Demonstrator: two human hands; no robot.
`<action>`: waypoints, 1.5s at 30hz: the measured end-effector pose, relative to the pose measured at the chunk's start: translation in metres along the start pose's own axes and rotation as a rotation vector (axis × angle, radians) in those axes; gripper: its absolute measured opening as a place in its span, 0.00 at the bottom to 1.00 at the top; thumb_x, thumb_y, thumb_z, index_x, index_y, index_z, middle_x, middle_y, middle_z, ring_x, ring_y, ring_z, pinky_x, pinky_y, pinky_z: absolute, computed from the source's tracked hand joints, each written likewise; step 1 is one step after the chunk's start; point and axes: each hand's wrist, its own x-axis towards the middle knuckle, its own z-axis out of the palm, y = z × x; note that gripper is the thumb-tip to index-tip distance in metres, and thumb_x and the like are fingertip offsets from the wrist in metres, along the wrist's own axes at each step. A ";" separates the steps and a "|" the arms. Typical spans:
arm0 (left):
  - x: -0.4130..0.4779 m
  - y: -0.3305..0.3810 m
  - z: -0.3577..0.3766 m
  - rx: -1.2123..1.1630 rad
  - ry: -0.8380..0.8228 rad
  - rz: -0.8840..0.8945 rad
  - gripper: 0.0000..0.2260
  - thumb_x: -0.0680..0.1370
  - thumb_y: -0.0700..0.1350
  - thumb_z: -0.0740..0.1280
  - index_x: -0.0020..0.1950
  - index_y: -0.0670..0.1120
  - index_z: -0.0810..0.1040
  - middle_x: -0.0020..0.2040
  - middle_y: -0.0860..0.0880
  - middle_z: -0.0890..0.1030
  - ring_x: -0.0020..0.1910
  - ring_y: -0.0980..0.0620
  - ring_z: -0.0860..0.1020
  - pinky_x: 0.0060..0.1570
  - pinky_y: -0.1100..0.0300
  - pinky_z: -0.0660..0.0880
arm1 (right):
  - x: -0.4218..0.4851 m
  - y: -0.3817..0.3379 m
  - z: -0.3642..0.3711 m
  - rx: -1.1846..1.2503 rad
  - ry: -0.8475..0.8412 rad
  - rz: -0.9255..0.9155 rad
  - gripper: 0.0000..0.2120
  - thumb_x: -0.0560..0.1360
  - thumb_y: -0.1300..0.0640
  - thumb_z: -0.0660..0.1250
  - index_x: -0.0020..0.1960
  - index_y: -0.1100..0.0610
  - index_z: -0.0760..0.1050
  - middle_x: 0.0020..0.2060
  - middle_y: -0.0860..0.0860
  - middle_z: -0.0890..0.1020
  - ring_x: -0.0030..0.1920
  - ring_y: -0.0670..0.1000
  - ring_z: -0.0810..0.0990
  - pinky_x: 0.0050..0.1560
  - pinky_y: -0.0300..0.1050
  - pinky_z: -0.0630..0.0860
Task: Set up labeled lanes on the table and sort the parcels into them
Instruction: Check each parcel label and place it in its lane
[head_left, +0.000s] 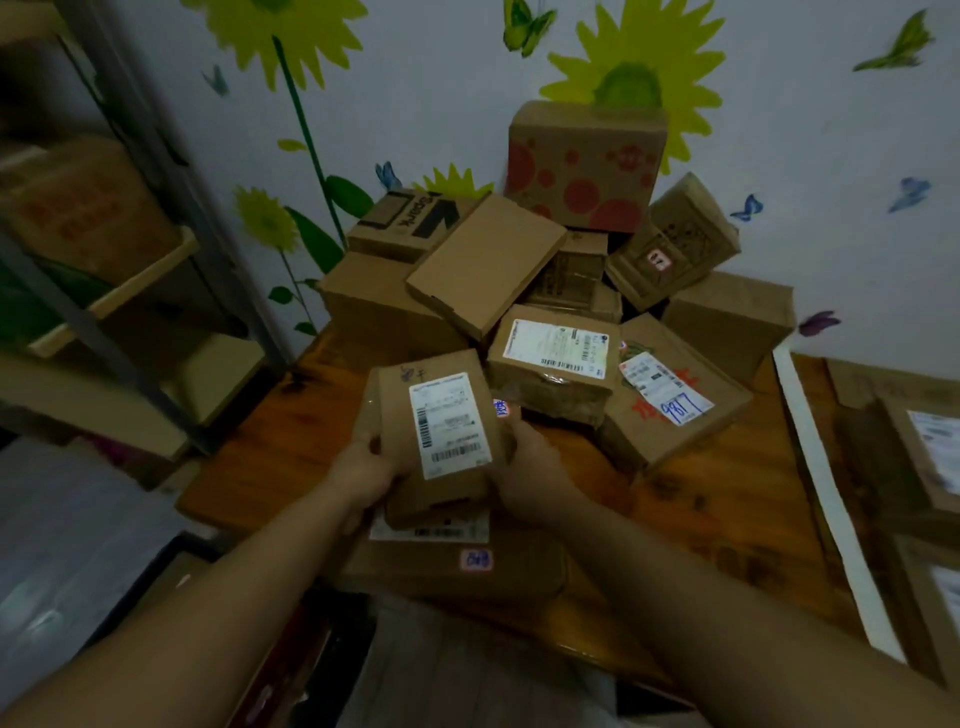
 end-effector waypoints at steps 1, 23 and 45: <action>-0.004 -0.001 -0.001 -0.037 -0.013 0.037 0.25 0.76 0.36 0.65 0.71 0.49 0.63 0.59 0.44 0.75 0.55 0.43 0.76 0.38 0.55 0.74 | -0.005 0.001 -0.003 -0.011 0.022 -0.001 0.28 0.74 0.54 0.69 0.71 0.50 0.63 0.67 0.52 0.70 0.68 0.55 0.69 0.67 0.57 0.70; -0.200 0.096 0.162 -0.119 -0.209 1.007 0.25 0.74 0.30 0.66 0.59 0.57 0.66 0.55 0.59 0.74 0.47 0.71 0.76 0.43 0.75 0.72 | -0.207 0.068 -0.215 0.194 0.575 -0.373 0.28 0.80 0.58 0.61 0.74 0.40 0.57 0.57 0.34 0.74 0.53 0.31 0.73 0.49 0.28 0.74; -0.239 0.103 0.428 0.377 -0.834 0.628 0.29 0.77 0.38 0.65 0.75 0.54 0.59 0.50 0.57 0.77 0.48 0.53 0.79 0.50 0.51 0.79 | -0.302 0.252 -0.342 0.106 0.890 0.142 0.21 0.81 0.51 0.59 0.73 0.45 0.63 0.62 0.42 0.73 0.59 0.42 0.72 0.60 0.43 0.72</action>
